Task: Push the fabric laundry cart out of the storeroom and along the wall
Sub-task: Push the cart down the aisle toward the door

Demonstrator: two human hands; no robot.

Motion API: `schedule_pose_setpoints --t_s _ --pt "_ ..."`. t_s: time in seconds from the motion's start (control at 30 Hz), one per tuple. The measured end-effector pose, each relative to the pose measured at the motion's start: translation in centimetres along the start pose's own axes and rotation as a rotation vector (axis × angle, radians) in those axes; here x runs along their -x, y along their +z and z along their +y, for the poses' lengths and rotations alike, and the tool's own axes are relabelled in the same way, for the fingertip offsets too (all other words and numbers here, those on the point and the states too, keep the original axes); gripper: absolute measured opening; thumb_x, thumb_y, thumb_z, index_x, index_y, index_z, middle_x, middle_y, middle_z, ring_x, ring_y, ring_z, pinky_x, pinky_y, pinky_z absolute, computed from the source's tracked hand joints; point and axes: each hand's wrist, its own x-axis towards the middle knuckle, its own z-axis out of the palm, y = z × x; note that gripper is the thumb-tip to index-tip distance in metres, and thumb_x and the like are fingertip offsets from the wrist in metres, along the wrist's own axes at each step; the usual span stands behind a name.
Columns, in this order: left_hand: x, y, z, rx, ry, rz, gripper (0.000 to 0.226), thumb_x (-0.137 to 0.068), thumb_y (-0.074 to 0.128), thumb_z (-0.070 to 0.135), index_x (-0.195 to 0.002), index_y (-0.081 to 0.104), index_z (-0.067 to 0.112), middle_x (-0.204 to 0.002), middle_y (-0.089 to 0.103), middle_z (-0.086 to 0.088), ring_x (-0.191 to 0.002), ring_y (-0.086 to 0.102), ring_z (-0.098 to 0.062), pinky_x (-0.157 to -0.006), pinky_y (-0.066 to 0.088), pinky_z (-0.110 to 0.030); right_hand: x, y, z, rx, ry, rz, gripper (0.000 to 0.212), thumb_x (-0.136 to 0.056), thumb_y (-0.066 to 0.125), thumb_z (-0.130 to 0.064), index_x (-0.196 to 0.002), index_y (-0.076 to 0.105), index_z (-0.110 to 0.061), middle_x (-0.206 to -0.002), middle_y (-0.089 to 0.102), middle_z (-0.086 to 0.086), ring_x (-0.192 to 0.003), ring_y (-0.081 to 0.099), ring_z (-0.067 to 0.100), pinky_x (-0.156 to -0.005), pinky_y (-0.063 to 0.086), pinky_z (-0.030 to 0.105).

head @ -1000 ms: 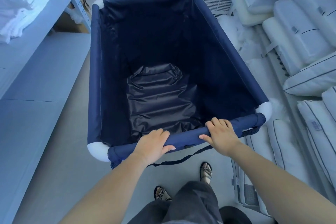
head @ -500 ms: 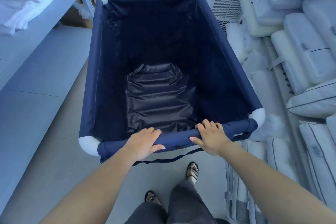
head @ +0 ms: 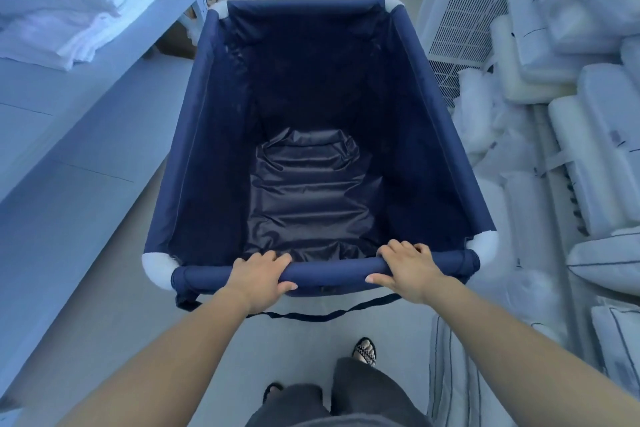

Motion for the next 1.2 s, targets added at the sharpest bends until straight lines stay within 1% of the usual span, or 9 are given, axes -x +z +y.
schedule_pose_setpoints --t_s 0.13,0.23,0.37,0.5,0.73,0.87,1.1,1.2 --pt "-1.5 -1.0 0.2 -0.032 -0.052 -0.010 0.047 -0.093 0.036 0.055 -0.130 0.034 0.025 -0.126 0.046 -0.004 -0.110 0.047 -0.028 -0.091 0.038 -0.043 -1.8 -1.1 0.6 0.025 -0.012 -0.002 0.058 -0.087 0.032 -0.068 -0.119 0.044 -0.021 -0.116 0.046 0.000 -0.109 0.043 0.020 -0.097 0.027 0.041" --pt "-2.6 -1.9 0.1 -0.022 -0.080 -0.025 0.047 -0.093 0.037 0.055 -0.129 0.034 0.025 -0.123 0.046 -0.005 -0.109 0.047 -0.028 -0.091 0.037 -0.042 -3.1 -2.2 1.1 0.041 -0.029 -0.015 0.057 -0.088 0.031 -0.067 -0.117 0.044 -0.020 -0.115 0.046 0.000 -0.107 0.042 0.021 -0.094 0.029 0.040" --pt "-3.9 -2.4 0.1 0.002 -0.105 -0.023 0.045 -0.093 0.037 0.055 -0.127 0.034 0.026 -0.119 0.046 -0.005 -0.107 0.048 -0.027 -0.090 0.036 -0.041 -4.6 -3.3 1.9 0.060 -0.060 -0.027 0.056 -0.088 0.031 -0.067 -0.118 0.043 -0.020 -0.115 0.045 0.001 -0.107 0.042 0.022 -0.092 0.029 0.041" --pt "-5.1 -2.9 0.1 0.027 -0.137 -0.043 0.046 -0.092 0.038 0.055 -0.128 0.033 0.027 -0.119 0.045 -0.003 -0.107 0.047 -0.026 -0.091 0.037 -0.041 -6.0 -4.3 2.8 0.077 -0.098 -0.021 0.056 -0.089 0.031 -0.066 -0.117 0.043 -0.020 -0.115 0.045 0.002 -0.106 0.042 0.022 -0.091 0.029 0.040" --pt "-7.0 -3.9 0.5 0.070 -0.205 0.016 0.042 -0.093 0.039 0.053 -0.129 0.034 0.030 -0.119 0.044 0.000 -0.108 0.044 -0.023 -0.092 0.033 -0.040 -8.5 -5.7 4.0 0.109 -0.110 0.043 0.058 -0.089 0.029 -0.067 -0.117 0.044 -0.019 -0.115 0.047 0.004 -0.103 0.046 0.024 -0.091 0.030 0.041" --pt "-8.2 -4.7 0.2 0.072 -0.201 0.023 0.040 -0.093 0.038 0.052 -0.128 0.034 0.031 -0.118 0.044 0.002 -0.108 0.043 -0.021 -0.090 0.031 -0.039 -10.0 -6.4 4.4 0.150 -0.109 0.050 0.060 -0.089 0.027 -0.067 -0.120 0.042 -0.018 -0.117 0.047 0.005 -0.103 0.045 0.026 -0.091 0.031 0.042" --pt "-10.8 -7.1 -1.5 0.069 -0.165 -0.020 0.040 -0.094 0.038 0.051 -0.127 0.034 0.029 -0.119 0.044 -0.001 -0.108 0.045 -0.023 -0.088 0.032 -0.041 -13.6 -8.2 4.8 0.149 -0.117 0.052 0.060 -0.088 0.029 -0.067 -0.121 0.042 -0.019 -0.119 0.047 0.005 -0.106 0.044 0.027 -0.092 0.031 0.042" --pt "-12.4 -8.0 -2.7 0.059 -0.150 0.004 0.040 -0.093 0.038 0.052 -0.126 0.035 0.030 -0.117 0.046 0.001 -0.106 0.046 -0.022 -0.085 0.032 -0.039 -15.5 -9.1 5.0 0.132 -0.133 0.082 0.059 -0.088 0.029 -0.067 -0.117 0.044 -0.018 -0.116 0.048 0.004 -0.104 0.045 0.026 -0.091 0.031 0.041"
